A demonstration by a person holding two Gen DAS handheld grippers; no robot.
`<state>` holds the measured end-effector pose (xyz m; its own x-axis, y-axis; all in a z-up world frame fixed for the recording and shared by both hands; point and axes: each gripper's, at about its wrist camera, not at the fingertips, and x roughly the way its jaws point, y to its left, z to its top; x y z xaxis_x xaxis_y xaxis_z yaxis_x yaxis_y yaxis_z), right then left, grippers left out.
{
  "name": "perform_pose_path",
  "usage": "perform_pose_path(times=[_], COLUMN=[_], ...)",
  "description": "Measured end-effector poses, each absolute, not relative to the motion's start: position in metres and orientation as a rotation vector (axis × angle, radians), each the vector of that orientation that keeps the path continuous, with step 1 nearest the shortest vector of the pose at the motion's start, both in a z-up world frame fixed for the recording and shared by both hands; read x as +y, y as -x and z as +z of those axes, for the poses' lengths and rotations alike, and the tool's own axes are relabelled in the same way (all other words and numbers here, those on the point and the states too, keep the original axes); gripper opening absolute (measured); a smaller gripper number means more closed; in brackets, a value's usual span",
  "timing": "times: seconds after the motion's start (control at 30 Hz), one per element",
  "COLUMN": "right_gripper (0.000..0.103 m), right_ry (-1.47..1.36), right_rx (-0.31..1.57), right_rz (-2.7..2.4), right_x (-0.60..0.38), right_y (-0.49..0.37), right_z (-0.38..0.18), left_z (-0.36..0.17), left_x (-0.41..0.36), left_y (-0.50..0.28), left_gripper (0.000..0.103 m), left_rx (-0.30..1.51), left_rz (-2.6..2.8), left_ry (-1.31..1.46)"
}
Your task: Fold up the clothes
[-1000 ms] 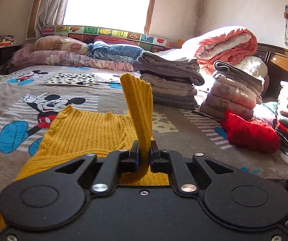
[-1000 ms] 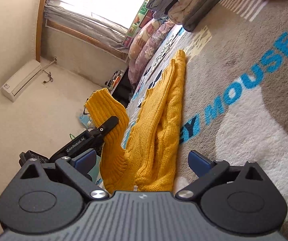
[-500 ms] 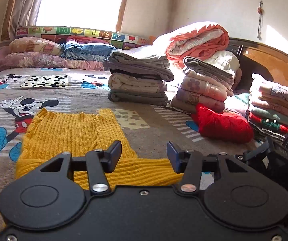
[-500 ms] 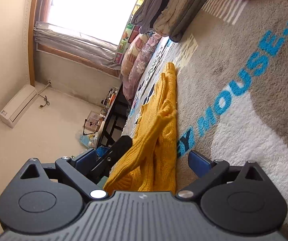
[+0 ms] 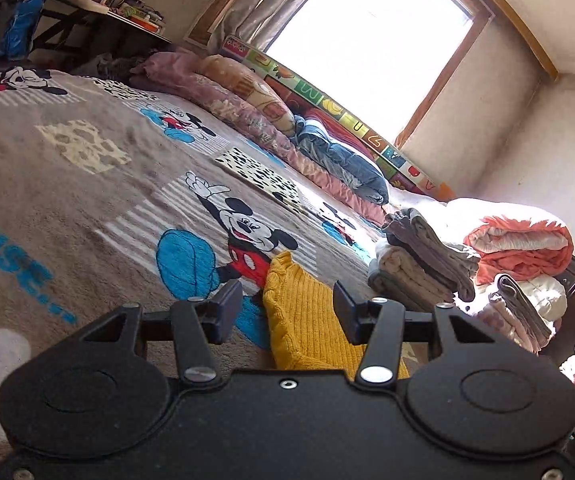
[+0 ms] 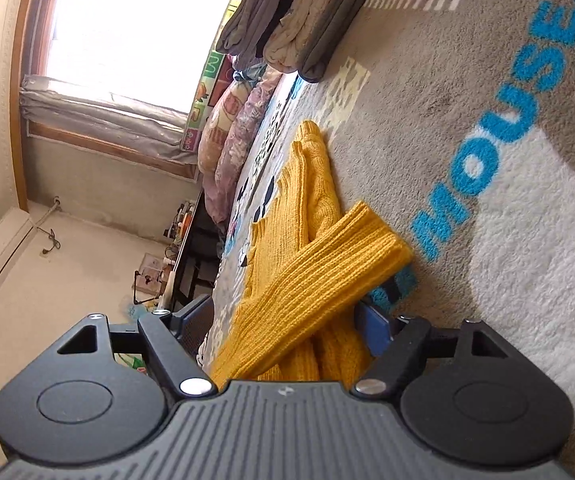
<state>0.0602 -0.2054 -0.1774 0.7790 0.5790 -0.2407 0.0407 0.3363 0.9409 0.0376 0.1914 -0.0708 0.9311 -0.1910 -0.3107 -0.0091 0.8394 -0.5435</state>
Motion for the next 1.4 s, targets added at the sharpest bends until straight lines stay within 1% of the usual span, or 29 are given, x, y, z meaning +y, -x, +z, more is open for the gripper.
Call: perform_pose_path(times=[0.03, 0.1, 0.17, 0.2, 0.23, 0.27, 0.3, 0.33, 0.37, 0.43, 0.5, 0.67, 0.97, 1.27, 1.4], right_gripper=[0.075, 0.069, 0.052, 0.046, 0.034, 0.026, 0.023, 0.017, 0.012, 0.012, 0.011, 0.011, 0.011, 0.011, 0.011], right_ry=[-1.212, -1.238, -1.247, -1.246, -1.237, -1.227, -1.211, -1.196, -1.185, -1.177, -1.172, -1.169, -1.171, -1.236, -1.257], right_rx=[0.603, 0.594, 0.588, 0.586, 0.583, 0.579, 0.572, 0.563, 0.548, 0.524, 0.493, 0.442, 0.445, 0.518, 0.549], right_rz=[0.365, 0.343, 0.337, 0.335, 0.339, 0.342, 0.349, 0.357, 0.378, 0.398, 0.426, 0.474, 0.525, 0.419, 0.37], right_x=[-0.204, -0.203, -0.202, -0.201, -0.201, -0.201, -0.2, -0.201, -0.202, -0.205, -0.207, -0.217, -0.234, -0.25, -0.253], right_y=[-0.062, -0.068, -0.074, -0.076, -0.077, -0.079, -0.078, -0.078, -0.077, -0.075, -0.076, -0.073, -0.042, -0.021, -0.012], right_z=[-0.179, -0.182, -0.185, -0.186, -0.186, -0.185, -0.183, -0.18, -0.175, -0.168, -0.16, -0.143, -0.138, -0.17, -0.183], left_z=[-0.072, -0.076, -0.081, -0.083, -0.085, -0.086, -0.087, -0.088, -0.089, -0.09, -0.092, -0.096, -0.111, -0.118, -0.116], left_x=[0.189, 0.184, 0.177, 0.173, 0.17, 0.168, 0.167, 0.166, 0.165, 0.162, 0.158, 0.14, 0.099, 0.088, 0.093], left_y=[-0.04, -0.045, -0.05, -0.051, -0.053, -0.054, -0.055, -0.056, -0.057, -0.058, -0.06, -0.062, -0.056, -0.051, -0.047], left_gripper=[0.049, 0.049, 0.049, 0.049, 0.049, 0.049, 0.049, 0.048, 0.048, 0.046, 0.039, 0.035, 0.035, 0.035, 0.035], left_rx=[0.382, 0.429, 0.48, 0.498, 0.512, 0.522, 0.527, 0.531, 0.538, 0.557, 0.573, 0.612, 0.675, 0.691, 0.699], left_rz=[-0.103, -0.126, -0.147, -0.143, -0.139, -0.144, -0.152, -0.158, -0.168, -0.181, -0.194, -0.244, -0.326, -0.366, -0.403], left_ry=[0.556, 0.523, 0.484, 0.461, 0.44, 0.431, 0.43, 0.43, 0.425, 0.406, 0.39, 0.295, -0.019, -0.139, -0.138])
